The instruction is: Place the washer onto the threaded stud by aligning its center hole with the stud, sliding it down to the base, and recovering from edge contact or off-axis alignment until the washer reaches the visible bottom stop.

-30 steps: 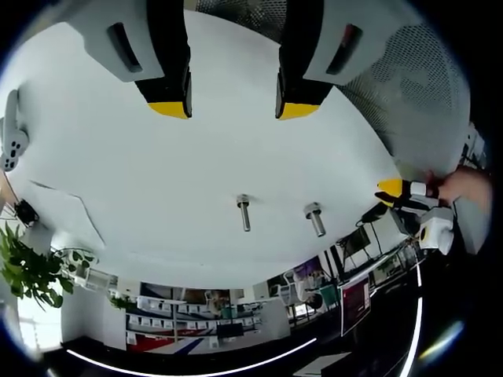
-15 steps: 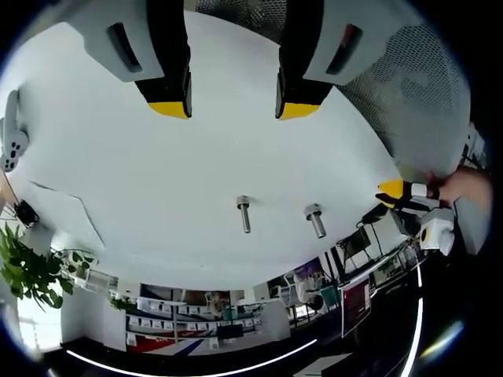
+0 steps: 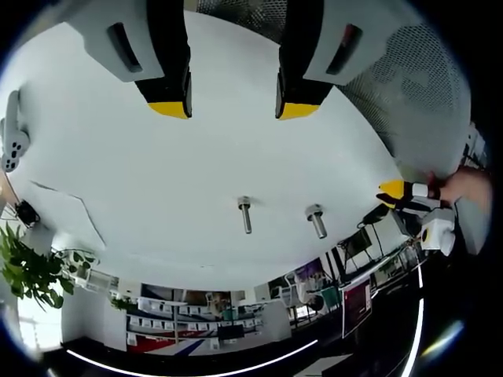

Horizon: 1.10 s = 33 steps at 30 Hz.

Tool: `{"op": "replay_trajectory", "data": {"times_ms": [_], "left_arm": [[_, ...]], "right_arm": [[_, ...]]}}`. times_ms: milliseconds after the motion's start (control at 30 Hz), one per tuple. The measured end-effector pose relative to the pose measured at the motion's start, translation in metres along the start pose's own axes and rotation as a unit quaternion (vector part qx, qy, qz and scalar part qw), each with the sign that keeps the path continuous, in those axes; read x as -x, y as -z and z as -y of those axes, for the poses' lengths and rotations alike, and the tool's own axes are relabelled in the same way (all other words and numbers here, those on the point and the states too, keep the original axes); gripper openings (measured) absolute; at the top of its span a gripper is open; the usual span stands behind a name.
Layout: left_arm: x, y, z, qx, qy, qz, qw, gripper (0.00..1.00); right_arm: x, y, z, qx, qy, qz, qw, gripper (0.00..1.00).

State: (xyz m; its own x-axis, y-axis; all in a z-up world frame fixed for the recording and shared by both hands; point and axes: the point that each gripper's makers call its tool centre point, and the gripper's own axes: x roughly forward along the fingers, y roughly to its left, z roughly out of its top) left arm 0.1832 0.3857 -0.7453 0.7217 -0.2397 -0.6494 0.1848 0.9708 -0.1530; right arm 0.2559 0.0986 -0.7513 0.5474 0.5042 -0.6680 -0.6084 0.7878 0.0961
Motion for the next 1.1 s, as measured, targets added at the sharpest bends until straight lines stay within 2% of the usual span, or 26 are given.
{"op": "replay_trajectory", "data": {"times_ms": [633, 1100], "left_arm": [[0.0014, -0.0042, -0.0009, 0.0, 0.0, 0.013, 0.9999, 0.27], [0.0013, -0.0017, -0.0026, -0.003, -0.007, 0.005, 1.0, 0.27]], "right_arm": [[-0.0003, 0.0015, -0.0018, 0.004, -0.002, -0.006, 1.0, 0.45], [0.0003, 0.0006, -0.0002, -0.003, 0.0, -0.001, 1.0, 0.45]]}}
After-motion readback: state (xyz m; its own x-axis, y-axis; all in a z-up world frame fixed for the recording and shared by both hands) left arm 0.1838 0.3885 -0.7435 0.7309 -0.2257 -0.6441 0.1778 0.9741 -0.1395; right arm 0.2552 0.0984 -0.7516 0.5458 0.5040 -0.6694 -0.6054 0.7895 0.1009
